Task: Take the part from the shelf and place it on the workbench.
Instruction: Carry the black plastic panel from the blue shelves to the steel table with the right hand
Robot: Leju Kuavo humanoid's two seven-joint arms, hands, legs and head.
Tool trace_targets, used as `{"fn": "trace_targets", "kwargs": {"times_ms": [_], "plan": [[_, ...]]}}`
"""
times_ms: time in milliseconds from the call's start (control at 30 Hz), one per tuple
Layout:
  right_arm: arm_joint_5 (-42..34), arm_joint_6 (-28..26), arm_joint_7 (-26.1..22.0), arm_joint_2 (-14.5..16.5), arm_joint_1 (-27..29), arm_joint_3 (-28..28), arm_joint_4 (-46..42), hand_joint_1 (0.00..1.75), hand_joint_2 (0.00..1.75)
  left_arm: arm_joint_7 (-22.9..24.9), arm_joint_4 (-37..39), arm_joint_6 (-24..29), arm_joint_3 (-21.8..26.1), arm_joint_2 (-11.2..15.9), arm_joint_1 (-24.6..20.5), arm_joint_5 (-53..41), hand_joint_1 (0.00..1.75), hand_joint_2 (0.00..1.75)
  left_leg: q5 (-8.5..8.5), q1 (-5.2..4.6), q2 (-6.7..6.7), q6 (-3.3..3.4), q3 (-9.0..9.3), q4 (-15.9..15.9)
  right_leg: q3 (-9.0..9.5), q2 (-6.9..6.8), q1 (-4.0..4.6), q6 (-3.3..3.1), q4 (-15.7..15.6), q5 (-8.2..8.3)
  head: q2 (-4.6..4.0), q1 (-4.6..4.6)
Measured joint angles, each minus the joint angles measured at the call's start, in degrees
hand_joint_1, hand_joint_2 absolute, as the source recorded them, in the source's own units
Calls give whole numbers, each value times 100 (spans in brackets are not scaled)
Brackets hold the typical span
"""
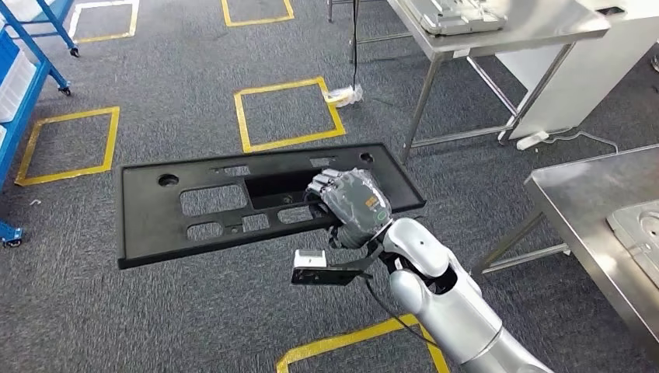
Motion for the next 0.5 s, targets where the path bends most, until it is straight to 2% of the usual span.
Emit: {"fn": "trace_targets", "kwargs": {"times_ms": [33,67,133,167,200,233,267,300,333,367,400,433,500], "plan": [[5,2,3,-4,-1,-1,-1,175,175,-7,1,5,3,-1,-17,-17,0,175,-11,2,55,-29,36,-22,10,74,-2,-35,-25,8,0,-2],[19,2,6,-8,0,-1,-4,175,175,-11,1,12,7,-2,-32,-39,0,175,-37,11,28,-57,61,-15,38,141,-14,-68,-63,21,0,-3],[58,-1,21,-11,-14,-1,-11,175,175,-24,2,25,16,-5,-53,-69,0,175,-224,29,-231,-90,-32,251,100,267,-53,-148,-138,53,0,-9],[77,-2,27,-9,-20,1,-15,175,175,-28,3,30,22,-8,-48,-80,0,175,-387,41,-410,-95,-180,557,121,324,-64,-179,-154,58,0,-13],[91,-3,33,-8,-23,4,-14,175,175,-31,5,35,27,-11,-44,-87,0,175,-560,42,-520,-99,-381,940,125,388,-65,-206,-152,53,0,-16],[110,-7,41,-7,-15,8,-14,175,175,-31,7,40,32,-15,-37,-100,0,175,-683,42,-565,-107,-581,1298,125,461,-60,-221,-144,46,0,-20],[146,-16,58,-11,-2,12,-14,175,175,-34,7,47,37,-15,-30,-117,0,175,-710,42,-581,-112,-724,1522,128,541,-55,-226,-134,39,0,-20],[208,-39,91,-24,17,15,-19,175,175,-43,7,52,44,-18,-25,-149,0,175,-617,42,-588,-113,-778,1544,131,629,-54,-222,-119,30,0,-21],[277,-72,130,-58,41,14,-37,175,175,-54,2,40,53,-34,-21,-196,0,175,-415,43,-607,-107,-720,1331,137,719,-58,-208,-100,17,0,-21],[334,-108,159,-113,78,8,-70,175,175,-55,-29,2,62,-73,-14,-257,0,175,-173,47,-662,-97,-595,988,143,798,-66,-188,-76,-1,0,-22],[367,-156,162,-195,141,-13,-116,175,175,-41,-114,-76,80,-144,-4,-336,0,175,7,50,-797,-83,-446,621,142,871,-70,-156,-46,-27,0,-20],[376,-205,140,-296,222,-47,-161,175,175,-22,-238,-174,104,-249,15,-416,0,175,119,55,-914,-66,-319,331,133,935,-75,-123,-11,-52,0,-18],[374,-305,60,-502,430,-130,-221,175,175,9,-516,-333,165,-455,66,-538,0,175,132,40,-1035,-28,-205,112,105,1050,-92,-50,17,-69,0,-16]]}}
